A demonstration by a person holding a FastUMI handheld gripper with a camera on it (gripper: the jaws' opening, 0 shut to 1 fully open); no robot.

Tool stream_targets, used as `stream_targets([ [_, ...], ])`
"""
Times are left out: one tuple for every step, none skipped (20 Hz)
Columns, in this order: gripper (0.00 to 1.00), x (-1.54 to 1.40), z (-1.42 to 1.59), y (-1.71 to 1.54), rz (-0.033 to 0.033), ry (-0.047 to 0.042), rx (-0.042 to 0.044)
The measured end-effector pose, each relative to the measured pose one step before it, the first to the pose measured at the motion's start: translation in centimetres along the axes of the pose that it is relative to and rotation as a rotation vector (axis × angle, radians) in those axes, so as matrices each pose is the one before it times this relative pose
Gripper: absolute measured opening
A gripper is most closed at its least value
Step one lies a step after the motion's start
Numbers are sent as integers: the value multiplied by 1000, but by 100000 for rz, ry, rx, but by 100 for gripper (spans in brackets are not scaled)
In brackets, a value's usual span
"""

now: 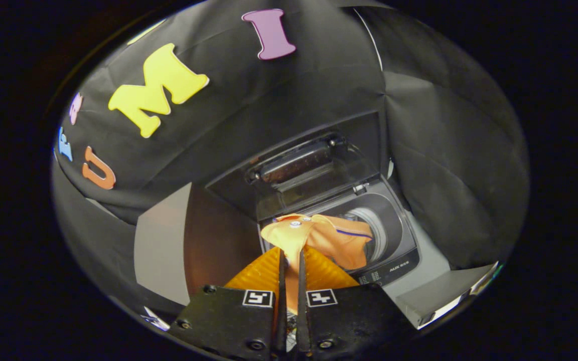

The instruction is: Put the clothes into the washing machine and then close the washing machine lid.

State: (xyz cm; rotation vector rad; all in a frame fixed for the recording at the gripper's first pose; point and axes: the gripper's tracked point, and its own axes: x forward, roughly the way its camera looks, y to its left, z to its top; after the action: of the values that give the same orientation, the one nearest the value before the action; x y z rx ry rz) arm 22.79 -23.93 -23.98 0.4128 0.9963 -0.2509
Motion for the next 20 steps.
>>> stream_targets([
  [11,769,-243,-281,-1620,631,-1022],
  [11,632,-269,-267,-1399,234,-608],
  [11,618,-111,-153,-715,307,-1137],
  [11,556,-266,-93,-608,577,-252],
  [11,601,-156,-35,25,831,-542],
  [11,472,-264,-122,-8,852,180],
  [11,532,-156,-121,220,919,501],
  [11,565,-122,-119,44,981,895],
  [11,554,138,-100,110,1013,705],
  [11,585,-179,-114,-166,818,581],
  [11,579,-6,-257,-371,625,59],
  [11,556,-17,-142,-588,554,-141],
  [11,568,-61,-153,-877,522,-300],
  [11,719,19,-194,-1301,567,268],
  [11,636,-65,-252,-1287,543,527],
  [12,775,-71,-185,-1158,553,-11],
  [12,566,-98,-341,-1561,706,36],
  [12,768,-296,-299,-1164,917,-94],
  [12,690,-135,-164,-887,1469,190],
  [12,360,-286,63,-56,1570,235],
])
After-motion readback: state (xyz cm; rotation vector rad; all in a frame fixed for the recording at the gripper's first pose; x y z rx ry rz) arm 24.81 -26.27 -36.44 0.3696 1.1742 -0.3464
